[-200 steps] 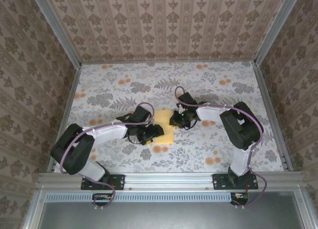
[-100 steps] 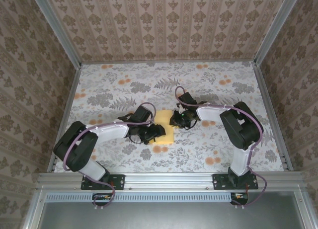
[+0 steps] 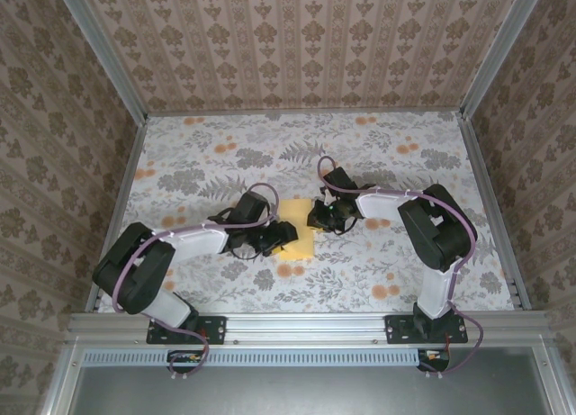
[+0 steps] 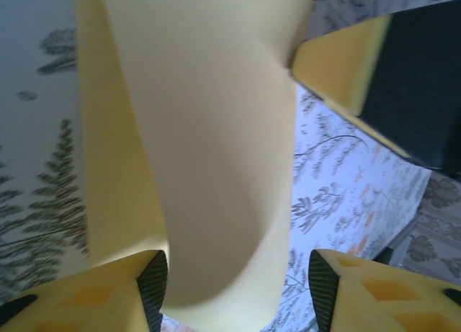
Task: Fold a paper plane with a square sheet of paper (pick it up from the middle)
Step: Fold the triangle a second time at the center of the table.
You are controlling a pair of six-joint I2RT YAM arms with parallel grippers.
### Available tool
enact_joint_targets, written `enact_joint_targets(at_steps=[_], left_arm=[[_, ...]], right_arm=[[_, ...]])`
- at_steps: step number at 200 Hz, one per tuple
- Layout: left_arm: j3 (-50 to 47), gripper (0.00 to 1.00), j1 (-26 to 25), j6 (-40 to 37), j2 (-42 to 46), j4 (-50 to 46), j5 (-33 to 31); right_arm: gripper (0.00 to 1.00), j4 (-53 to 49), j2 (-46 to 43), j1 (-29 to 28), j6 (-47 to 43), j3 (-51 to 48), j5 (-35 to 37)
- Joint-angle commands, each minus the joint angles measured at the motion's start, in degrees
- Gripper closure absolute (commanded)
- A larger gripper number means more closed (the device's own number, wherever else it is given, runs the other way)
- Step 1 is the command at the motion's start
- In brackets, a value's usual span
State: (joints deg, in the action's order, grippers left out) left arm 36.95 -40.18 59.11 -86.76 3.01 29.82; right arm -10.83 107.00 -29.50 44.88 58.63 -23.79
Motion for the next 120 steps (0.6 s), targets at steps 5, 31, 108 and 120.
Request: enact_joint_targets(at_steps=[5, 31, 108, 120], left_arm=[[0.98, 0.47, 0.52, -2.81, -1.98, 3.77, 2.44], [1.33, 0.51, 2.38, -4.7, -2.57, 3.34, 2.36], [1.37, 0.57, 4.98, -7.24, -4.45, 7.95, 6.65], [1.38, 0.6, 4.94, -7.43, -4.86, 6.59, 6.65]], right_arm=[[0.83, -1.09, 2.17, 0.01, 0.82, -1.86, 2.03], [0.83, -0.05, 1.08, -0.04, 0.78, -2.31, 1.39], [0.83, -0.6, -0.19, -0.04, -0.51, -1.09, 0.2], [0.83, -0.53, -0.93, -0.04, -0.5, -1.01, -0.23]])
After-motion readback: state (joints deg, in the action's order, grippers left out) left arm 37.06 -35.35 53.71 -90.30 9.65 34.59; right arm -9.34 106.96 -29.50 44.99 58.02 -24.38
